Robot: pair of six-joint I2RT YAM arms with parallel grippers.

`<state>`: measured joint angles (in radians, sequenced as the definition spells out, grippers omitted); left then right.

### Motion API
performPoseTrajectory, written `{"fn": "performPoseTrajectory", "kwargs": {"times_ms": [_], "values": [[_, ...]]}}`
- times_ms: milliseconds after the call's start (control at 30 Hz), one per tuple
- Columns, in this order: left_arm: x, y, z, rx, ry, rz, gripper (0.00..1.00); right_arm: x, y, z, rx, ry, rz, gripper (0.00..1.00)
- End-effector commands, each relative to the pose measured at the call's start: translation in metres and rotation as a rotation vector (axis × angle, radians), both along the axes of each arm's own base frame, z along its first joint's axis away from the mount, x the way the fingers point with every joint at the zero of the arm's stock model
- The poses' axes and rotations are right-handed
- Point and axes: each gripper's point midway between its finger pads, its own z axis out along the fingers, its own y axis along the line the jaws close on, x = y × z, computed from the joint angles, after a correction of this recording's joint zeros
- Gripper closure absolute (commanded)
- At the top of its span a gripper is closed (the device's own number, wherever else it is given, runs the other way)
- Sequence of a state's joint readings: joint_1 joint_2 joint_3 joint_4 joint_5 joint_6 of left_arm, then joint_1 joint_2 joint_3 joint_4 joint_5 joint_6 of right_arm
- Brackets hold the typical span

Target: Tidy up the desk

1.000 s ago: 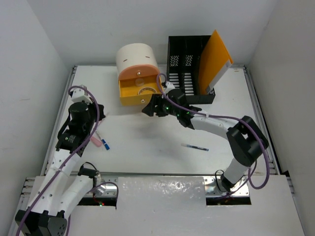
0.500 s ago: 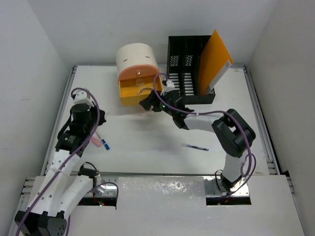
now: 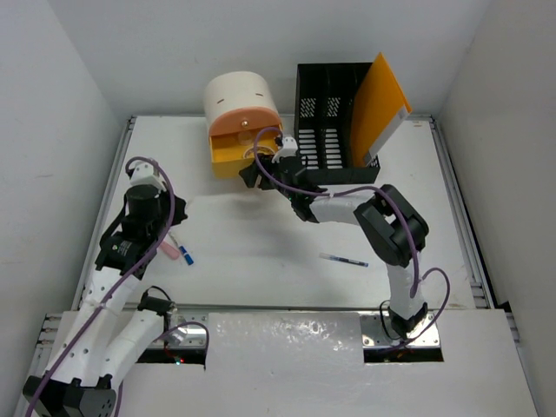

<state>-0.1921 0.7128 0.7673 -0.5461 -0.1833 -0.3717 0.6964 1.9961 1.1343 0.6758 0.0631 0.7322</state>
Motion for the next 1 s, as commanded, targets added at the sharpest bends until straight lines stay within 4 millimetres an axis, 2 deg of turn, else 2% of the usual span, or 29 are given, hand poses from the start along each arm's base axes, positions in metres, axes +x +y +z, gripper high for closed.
{"fn": "performPoseTrajectory", "kwargs": {"times_ms": [0, 100, 400, 567, 600, 667, 700, 967], "values": [[-0.001, -0.001, 0.018, -0.012, -0.043, 0.004, 1.00, 0.030, 0.007, 0.046, 0.066, -0.152, -0.054, 0.32], [-0.003, 0.000, 0.018, -0.011, -0.039, 0.011, 1.00, 0.038, 0.008, 0.041, 0.048, -0.163, -0.070, 0.32], [-0.008, 0.005, 0.020, -0.005, -0.041, 0.034, 1.00, 0.060, 0.009, 0.056, -0.014, -0.254, -0.114, 0.32], [-0.007, 0.004, 0.020, -0.007, -0.036, 0.030, 1.00, 0.073, 0.010, 0.053, -0.054, -0.278, -0.129, 0.31], [-0.007, 0.004, 0.020, -0.009, -0.036, 0.030, 1.00, 0.076, 0.013, 0.060, -0.047, -0.295, -0.130, 0.31], [-0.006, 0.003, 0.020, -0.012, -0.034, 0.026, 1.00, 0.082, 0.015, 0.049, -0.054, -0.285, -0.134, 0.31], [-0.006, 0.003, 0.021, -0.011, -0.034, 0.027, 1.00, 0.087, 0.018, 0.055, -0.039, -0.297, -0.136, 0.31], [-0.008, 0.004, 0.024, -0.015, -0.033, 0.031, 1.00, 0.121, 0.025, 0.048, -0.028, -0.324, -0.166, 0.31]]}}
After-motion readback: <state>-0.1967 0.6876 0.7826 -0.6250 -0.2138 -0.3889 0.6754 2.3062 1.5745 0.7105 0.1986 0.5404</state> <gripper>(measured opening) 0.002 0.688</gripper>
